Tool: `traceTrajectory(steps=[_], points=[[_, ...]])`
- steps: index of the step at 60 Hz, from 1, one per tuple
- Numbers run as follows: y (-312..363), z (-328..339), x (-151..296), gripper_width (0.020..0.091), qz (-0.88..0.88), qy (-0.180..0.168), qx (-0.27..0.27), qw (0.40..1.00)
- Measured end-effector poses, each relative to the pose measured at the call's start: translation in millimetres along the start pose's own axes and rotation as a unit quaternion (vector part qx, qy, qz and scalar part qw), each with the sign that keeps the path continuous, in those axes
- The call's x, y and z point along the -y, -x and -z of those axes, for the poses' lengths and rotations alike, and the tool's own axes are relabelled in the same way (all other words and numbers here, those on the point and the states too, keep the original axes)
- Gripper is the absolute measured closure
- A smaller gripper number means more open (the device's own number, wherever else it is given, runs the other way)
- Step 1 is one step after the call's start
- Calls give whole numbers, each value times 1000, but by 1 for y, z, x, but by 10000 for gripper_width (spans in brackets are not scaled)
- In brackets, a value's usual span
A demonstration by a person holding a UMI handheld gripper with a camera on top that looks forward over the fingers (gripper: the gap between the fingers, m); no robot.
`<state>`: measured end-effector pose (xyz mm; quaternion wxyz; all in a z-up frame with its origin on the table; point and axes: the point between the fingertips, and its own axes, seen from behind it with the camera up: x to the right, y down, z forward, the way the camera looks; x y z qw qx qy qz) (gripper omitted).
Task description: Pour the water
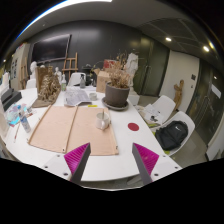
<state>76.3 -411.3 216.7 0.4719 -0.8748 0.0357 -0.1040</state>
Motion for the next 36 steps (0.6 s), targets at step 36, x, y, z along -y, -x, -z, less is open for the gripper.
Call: traceTrajectory(steps=[36], points=[[309, 14, -24, 252, 27, 10, 78, 996]])
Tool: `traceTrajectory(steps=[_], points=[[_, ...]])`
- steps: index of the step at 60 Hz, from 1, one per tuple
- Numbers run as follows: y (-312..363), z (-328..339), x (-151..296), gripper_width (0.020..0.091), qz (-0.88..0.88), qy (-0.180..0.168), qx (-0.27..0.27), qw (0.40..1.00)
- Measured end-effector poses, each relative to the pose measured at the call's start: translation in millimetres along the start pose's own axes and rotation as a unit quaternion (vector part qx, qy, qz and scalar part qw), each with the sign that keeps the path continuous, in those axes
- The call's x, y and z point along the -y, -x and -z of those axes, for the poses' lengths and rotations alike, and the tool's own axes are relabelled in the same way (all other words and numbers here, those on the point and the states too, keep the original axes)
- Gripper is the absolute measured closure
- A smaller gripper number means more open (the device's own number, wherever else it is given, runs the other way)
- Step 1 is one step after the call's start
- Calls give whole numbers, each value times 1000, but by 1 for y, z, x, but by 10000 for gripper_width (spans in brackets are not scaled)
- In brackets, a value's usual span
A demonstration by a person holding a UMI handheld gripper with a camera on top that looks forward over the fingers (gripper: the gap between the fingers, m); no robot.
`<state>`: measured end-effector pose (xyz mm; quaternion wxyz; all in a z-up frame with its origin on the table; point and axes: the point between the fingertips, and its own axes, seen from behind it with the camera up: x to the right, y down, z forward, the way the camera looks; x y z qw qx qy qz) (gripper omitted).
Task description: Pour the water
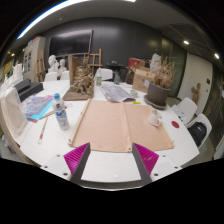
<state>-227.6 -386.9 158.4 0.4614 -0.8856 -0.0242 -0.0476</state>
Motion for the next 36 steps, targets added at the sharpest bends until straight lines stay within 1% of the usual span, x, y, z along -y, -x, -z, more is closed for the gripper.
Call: traceTrajectory(steps=[8, 17, 23, 30, 36], points=[[96, -22, -1, 250, 2, -10, 48, 999], [182, -65, 19, 252, 10, -45, 81, 996], [222, -105, 41, 250, 7, -72, 84, 994], [251, -158, 67, 253, -10, -105, 78, 991], [265, -197, 75, 257, -14, -112, 72, 991]])
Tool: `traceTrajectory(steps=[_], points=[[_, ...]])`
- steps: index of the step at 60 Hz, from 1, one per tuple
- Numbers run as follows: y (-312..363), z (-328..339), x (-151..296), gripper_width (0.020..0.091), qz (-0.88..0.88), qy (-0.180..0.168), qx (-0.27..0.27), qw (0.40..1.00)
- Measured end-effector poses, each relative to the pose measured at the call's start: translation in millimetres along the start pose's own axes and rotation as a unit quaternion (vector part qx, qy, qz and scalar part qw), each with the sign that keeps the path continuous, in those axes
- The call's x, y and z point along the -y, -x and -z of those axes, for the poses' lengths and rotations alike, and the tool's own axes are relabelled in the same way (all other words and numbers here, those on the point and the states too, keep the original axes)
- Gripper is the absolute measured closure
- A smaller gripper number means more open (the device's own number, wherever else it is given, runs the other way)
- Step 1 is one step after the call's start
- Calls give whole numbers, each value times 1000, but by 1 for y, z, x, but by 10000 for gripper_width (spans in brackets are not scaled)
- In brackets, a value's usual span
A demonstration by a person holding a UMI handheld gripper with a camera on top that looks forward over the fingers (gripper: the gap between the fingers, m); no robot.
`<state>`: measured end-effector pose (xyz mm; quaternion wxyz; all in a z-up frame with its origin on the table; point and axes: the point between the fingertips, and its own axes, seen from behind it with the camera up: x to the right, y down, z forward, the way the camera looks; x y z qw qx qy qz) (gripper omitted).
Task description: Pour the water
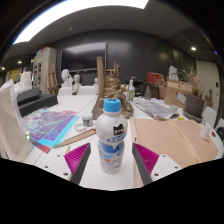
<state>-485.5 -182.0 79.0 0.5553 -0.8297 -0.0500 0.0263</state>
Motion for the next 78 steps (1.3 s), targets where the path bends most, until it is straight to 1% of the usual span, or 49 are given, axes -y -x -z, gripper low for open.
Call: traceTrajectory(steps=[3, 6, 8, 11, 14, 18, 23, 27, 32, 35, 39, 43, 49, 54, 60, 64, 71, 73, 78], points=[[2, -15, -1, 284, 1, -3, -3, 1000], [3, -30, -3, 345, 3, -8, -5, 1000], [2, -35, -3, 420, 5, -11, -8, 1000], [0, -40, -2, 571, 8, -17, -12, 1000], [1, -42, -1, 588, 12, -26, -9, 1000], [5, -43, 1, 624, 16, -29, 2, 999], [0, -42, -1, 698, 18, -25, -9, 999], [1, -41, -2, 740, 18, -14, -9, 1000], [3, -36, 7, 741, 11, -9, 3, 1000], [0, -30, 23, 741, -2, -18, 10, 1000], [-8, -20, 50, 740, -27, -30, 25, 999], [-20, -13, 83, 741, -70, -49, 42, 995], [-60, 2, 135, 741, -174, -71, 73, 980], [-98, 11, 175, 743, -279, -83, 105, 951], [-164, 18, 212, 745, -407, -94, 141, 897], [-218, 13, 225, 747, -488, -99, 157, 853], [-305, 0, 228, 745, -620, -95, 184, 757], [-328, -4, 226, 746, -655, -95, 200, 722], [-381, -11, 213, 744, -739, -89, 218, 631]])
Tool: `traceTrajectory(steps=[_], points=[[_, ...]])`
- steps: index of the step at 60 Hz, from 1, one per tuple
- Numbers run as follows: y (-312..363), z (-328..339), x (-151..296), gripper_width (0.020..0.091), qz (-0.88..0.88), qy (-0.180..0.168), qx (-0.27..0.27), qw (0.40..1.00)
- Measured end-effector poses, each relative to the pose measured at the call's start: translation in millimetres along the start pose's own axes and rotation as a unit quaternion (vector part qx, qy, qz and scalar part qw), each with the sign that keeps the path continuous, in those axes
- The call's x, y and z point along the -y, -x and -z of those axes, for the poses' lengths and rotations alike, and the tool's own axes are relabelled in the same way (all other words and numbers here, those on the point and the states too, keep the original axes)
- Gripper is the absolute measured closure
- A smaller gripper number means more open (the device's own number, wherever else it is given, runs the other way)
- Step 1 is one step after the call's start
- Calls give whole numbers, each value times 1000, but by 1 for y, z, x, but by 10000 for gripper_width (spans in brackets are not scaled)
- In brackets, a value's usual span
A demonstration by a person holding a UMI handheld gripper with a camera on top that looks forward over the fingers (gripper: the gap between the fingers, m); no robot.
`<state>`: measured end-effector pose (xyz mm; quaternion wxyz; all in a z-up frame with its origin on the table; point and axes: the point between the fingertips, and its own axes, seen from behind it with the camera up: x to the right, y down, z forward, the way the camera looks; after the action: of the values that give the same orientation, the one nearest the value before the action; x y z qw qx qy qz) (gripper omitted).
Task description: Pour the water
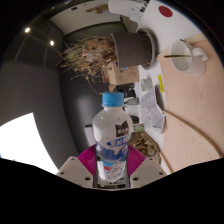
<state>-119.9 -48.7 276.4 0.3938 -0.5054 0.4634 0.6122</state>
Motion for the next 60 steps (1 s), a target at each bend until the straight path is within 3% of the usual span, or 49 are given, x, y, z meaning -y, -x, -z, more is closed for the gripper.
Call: traceTrajectory(steps=[15, 31, 42, 49, 60], points=[[-64, 9, 102, 743, -192, -28, -2, 981], [-69, 19, 105, 745, -225, 3, -19, 974], [-28, 16, 115, 747, -28, 28, -51, 998], [20, 25, 160, 743, 207, -12, -82, 975], [108, 59, 257, 741, 493, -109, -113, 856]])
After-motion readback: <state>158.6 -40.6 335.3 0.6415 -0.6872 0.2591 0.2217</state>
